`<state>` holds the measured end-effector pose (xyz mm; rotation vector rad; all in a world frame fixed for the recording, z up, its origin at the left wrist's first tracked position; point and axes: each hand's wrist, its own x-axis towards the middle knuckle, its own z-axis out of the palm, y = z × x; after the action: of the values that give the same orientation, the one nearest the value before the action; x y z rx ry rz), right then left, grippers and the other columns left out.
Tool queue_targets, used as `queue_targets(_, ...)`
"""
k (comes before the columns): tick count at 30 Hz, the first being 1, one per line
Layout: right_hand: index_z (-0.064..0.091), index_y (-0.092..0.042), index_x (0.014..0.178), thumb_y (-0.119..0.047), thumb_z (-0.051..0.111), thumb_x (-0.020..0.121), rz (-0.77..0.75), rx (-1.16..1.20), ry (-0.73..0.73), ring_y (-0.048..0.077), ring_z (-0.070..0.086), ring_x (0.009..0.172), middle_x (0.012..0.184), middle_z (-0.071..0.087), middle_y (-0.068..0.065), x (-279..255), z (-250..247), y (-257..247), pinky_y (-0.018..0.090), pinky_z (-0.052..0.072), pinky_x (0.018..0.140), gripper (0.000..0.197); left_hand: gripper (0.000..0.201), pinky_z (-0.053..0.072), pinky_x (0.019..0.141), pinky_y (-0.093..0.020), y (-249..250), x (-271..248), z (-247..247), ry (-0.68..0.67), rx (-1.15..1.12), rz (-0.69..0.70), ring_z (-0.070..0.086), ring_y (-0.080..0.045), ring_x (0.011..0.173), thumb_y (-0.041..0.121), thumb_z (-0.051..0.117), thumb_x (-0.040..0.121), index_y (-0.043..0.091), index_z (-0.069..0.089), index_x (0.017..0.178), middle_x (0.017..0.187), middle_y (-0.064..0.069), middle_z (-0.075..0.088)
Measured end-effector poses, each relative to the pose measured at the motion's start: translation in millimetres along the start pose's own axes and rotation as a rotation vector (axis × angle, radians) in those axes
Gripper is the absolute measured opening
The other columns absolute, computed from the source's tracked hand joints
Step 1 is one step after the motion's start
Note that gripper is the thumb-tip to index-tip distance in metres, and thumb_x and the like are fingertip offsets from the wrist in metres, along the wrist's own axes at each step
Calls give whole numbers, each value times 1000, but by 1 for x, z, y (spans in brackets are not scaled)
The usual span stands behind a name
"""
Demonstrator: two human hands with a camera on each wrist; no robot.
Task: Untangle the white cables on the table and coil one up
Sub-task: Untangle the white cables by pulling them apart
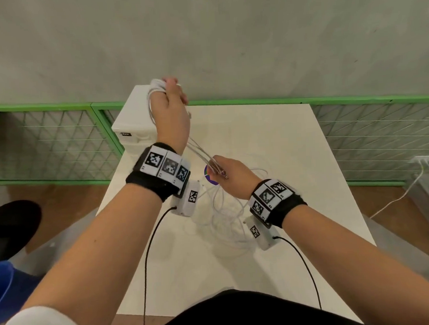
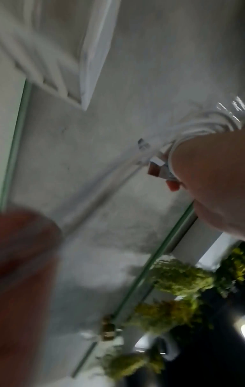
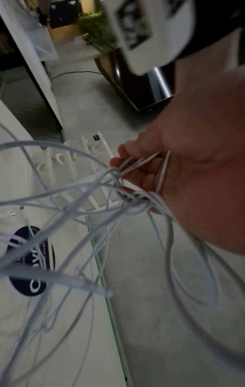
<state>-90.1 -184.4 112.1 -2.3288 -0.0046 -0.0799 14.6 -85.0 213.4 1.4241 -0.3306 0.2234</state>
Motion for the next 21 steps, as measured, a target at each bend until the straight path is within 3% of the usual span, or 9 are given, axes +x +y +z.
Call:
queue_targets(2,49,-30,82,-9,50,93,-16,2,35,11,51,72,77,53,-14,3,-4,0,26,36,69,24,35,34,55,-33,-20,0,-6,-193,501,102,42,-17,56,21,38,103,7,50,74,60,-4,43)
queue_targets(5,64,-17,96,-4,48,92,-55,-12,71,19,55,83,91,59,0,7,-18,5,29,42,74,20,30,38,66,-29,-33,-6,-13,-617,1101,44,50,-22,68,22,41,101,3,61,88,77,-8,55)
queue_targets(7,67,-12,102,-5,51,92,-88,-50,104,18,55,84,92,60,-1,8,-28,9,27,42,74,20,38,42,57,-25,-33,-14,-16,-846,1109,-123,52,-20,56,29,39,101,5,59,78,72,-9,60)
queue_targets(9,68,-16,99,-7,56,89,-57,9,163,13,58,86,92,64,-5,9,-38,14,25,45,79,18,51,38,44,-20,-28,-22,-16,-993,941,-357,45,-15,41,46,39,99,7,58,72,55,-4,55)
queue_targets(12,68,-26,87,-14,68,82,-10,73,248,3,57,84,87,64,-14,10,-48,22,20,43,79,12,56,34,41,-22,-22,-29,-15,-1047,807,-392,37,-13,34,57,50,90,6,59,69,43,1,44)
queue_targets(14,68,-28,85,-23,76,76,-27,23,329,3,54,81,87,59,-12,9,-53,28,12,38,73,12,51,37,43,-25,-21,-28,-15,-997,771,-313,40,-19,39,52,55,90,7,58,67,47,-5,46)
queue_targets(16,69,-28,84,-27,78,73,-6,9,347,3,51,73,84,56,-9,6,-55,33,8,35,66,14,47,39,40,-27,-24,-25,-18,-911,678,-347,39,-23,43,49,58,90,9,58,67,52,-9,44)
queue_targets(19,73,-23,86,-33,74,77,85,-2,236,3,51,70,82,60,-3,-1,-52,38,16,37,67,13,44,37,34,-22,-29,-20,-21,-803,631,-358,37,-18,34,47,65,86,8,60,66,45,-4,44)
queue_targets(21,74,-20,92,-36,71,79,148,10,151,8,56,80,90,65,-1,-5,-48,40,22,41,75,20,43,35,36,-18,-35,-18,-21,-745,656,-333,38,-12,29,42,67,86,7,60,63,38,2,44)
